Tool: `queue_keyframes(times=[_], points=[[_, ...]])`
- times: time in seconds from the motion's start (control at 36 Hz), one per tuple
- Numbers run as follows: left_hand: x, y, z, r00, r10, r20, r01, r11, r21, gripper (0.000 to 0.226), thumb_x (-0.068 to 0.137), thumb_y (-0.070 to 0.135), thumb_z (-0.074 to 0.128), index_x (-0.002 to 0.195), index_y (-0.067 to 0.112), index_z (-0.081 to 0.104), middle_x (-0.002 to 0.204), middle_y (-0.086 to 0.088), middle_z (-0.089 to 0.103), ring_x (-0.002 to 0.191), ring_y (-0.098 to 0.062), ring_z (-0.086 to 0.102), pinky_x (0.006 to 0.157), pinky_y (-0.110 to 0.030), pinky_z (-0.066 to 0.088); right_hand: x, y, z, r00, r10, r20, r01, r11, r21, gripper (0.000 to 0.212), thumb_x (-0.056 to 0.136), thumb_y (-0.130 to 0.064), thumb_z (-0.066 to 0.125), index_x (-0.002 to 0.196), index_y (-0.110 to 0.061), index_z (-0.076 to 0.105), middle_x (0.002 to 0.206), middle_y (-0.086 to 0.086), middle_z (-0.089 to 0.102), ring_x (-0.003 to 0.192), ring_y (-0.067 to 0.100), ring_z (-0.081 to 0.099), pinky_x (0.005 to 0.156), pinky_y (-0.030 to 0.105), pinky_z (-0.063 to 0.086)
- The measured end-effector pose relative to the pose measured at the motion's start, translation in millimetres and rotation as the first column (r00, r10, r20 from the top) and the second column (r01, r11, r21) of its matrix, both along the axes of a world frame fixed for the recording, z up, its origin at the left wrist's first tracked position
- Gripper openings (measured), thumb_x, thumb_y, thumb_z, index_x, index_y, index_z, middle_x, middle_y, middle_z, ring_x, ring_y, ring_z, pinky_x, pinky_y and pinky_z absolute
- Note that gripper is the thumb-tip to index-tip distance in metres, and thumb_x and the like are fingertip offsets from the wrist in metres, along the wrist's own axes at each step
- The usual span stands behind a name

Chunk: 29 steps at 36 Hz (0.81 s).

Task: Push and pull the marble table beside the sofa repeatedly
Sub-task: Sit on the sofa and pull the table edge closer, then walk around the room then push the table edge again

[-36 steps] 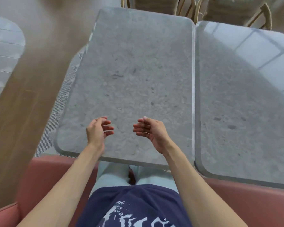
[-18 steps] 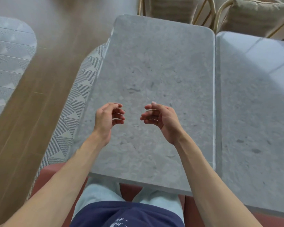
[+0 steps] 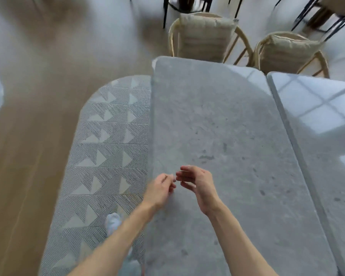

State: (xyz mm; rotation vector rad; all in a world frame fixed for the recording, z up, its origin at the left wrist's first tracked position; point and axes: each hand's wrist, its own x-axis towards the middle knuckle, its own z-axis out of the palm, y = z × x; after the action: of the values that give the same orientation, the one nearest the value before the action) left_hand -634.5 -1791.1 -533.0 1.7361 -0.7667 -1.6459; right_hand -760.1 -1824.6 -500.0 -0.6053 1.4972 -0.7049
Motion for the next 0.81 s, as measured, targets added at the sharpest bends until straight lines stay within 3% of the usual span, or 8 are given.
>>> queue_keyframes(times=[0.08, 0.14, 0.22, 0.31, 0.47, 0.61, 0.72, 0.81], points=[[12, 2, -7, 0.985, -0.162, 0.065, 0.158, 0.986, 0.060, 0.026, 0.101, 0.033, 0.050, 0.092, 0.016, 0.067, 0.102, -0.008, 0.072, 0.096, -0.022, 0.065, 0.087, -0.034, 0.049, 38, 6, -12, 0.983, -0.167, -0.073, 0.176, 0.976, 0.127, 0.022, 0.092, -0.002, 0.051, 0.076, -0.005, 0.065, 0.061, 0.005, 0.068, 0.053, 0.014, 0.063, 0.052, 0.021, 0.050], [21, -1, 2, 0.982, -0.182, 0.053, 0.176, 0.980, 0.097, 0.030, 0.100, 0.039, 0.050, 0.101, 0.016, 0.067, 0.110, -0.006, 0.071, 0.105, -0.022, 0.063, 0.087, -0.032, 0.048, 53, 5, -14, 0.959, -0.224, -0.176, 0.249, 0.960, 0.131, 0.028, 0.089, 0.004, 0.053, 0.065, -0.006, 0.063, 0.047, 0.000, 0.062, 0.040, 0.008, 0.058, 0.040, 0.016, 0.044], [40, -14, 22, 0.975, -0.206, 0.083, 0.195, 0.973, 0.124, 0.036, 0.099, 0.043, 0.048, 0.112, 0.015, 0.067, 0.116, -0.006, 0.068, 0.112, -0.023, 0.061, 0.093, -0.033, 0.046, 68, -2, -4, 0.944, -0.190, -0.270, 0.241, 0.955, 0.170, 0.015, 0.088, -0.004, 0.057, 0.078, -0.006, 0.068, 0.071, 0.010, 0.069, 0.063, 0.019, 0.061, 0.051, 0.025, 0.039], [64, -33, 40, 0.979, -0.191, 0.077, 0.181, 0.976, 0.123, 0.035, 0.099, 0.039, 0.048, 0.113, 0.012, 0.066, 0.118, -0.007, 0.068, 0.114, -0.024, 0.061, 0.101, -0.040, 0.046, 83, -14, 8, 0.959, -0.166, -0.232, 0.215, 0.954, 0.207, 0.013, 0.090, -0.010, 0.056, 0.087, -0.009, 0.068, 0.089, 0.013, 0.070, 0.079, 0.022, 0.062, 0.070, 0.032, 0.043], [97, -84, 66, 0.987, -0.087, 0.135, 0.092, 0.996, -0.024, 0.028, 0.099, 0.035, 0.049, 0.109, 0.014, 0.064, 0.109, -0.006, 0.070, 0.107, -0.025, 0.064, 0.098, -0.048, 0.049, 106, -58, 44, 0.980, -0.164, -0.110, 0.167, 0.986, 0.013, 0.014, 0.091, -0.011, 0.056, 0.084, -0.010, 0.067, 0.091, 0.011, 0.068, 0.080, 0.020, 0.062, 0.078, 0.036, 0.047], [138, -116, 106, 0.978, -0.018, 0.208, 0.070, 0.967, -0.247, 0.007, 0.097, 0.036, 0.054, 0.094, 0.033, 0.060, 0.103, 0.000, 0.071, 0.100, -0.018, 0.067, 0.093, -0.041, 0.053, 144, -103, 77, 0.990, -0.115, 0.076, 0.126, 0.981, -0.149, 0.017, 0.094, -0.012, 0.054, 0.091, -0.010, 0.071, 0.094, 0.009, 0.071, 0.085, 0.019, 0.066, 0.084, 0.037, 0.052], [181, -119, 135, 0.975, 0.023, 0.219, 0.052, 0.942, -0.330, 0.010, 0.097, 0.035, 0.055, 0.100, 0.029, 0.063, 0.105, -0.001, 0.072, 0.101, -0.018, 0.067, 0.095, -0.044, 0.053, 184, -118, 96, 0.984, -0.064, 0.165, 0.100, 0.969, -0.224, 0.020, 0.095, -0.014, 0.053, 0.100, -0.007, 0.072, 0.095, 0.008, 0.074, 0.088, 0.018, 0.068, 0.089, 0.041, 0.055], [207, -117, 150, 0.979, 0.017, 0.203, 0.057, 0.933, -0.355, 0.022, 0.089, 0.046, 0.054, 0.101, 0.030, 0.064, 0.106, 0.000, 0.071, 0.102, -0.018, 0.067, 0.095, -0.044, 0.053, 209, -119, 110, 0.985, -0.020, 0.172, 0.066, 0.962, -0.265, 0.022, 0.095, -0.015, 0.054, 0.103, -0.005, 0.071, 0.099, 0.011, 0.075, 0.090, 0.021, 0.071, 0.090, 0.043, 0.056]])
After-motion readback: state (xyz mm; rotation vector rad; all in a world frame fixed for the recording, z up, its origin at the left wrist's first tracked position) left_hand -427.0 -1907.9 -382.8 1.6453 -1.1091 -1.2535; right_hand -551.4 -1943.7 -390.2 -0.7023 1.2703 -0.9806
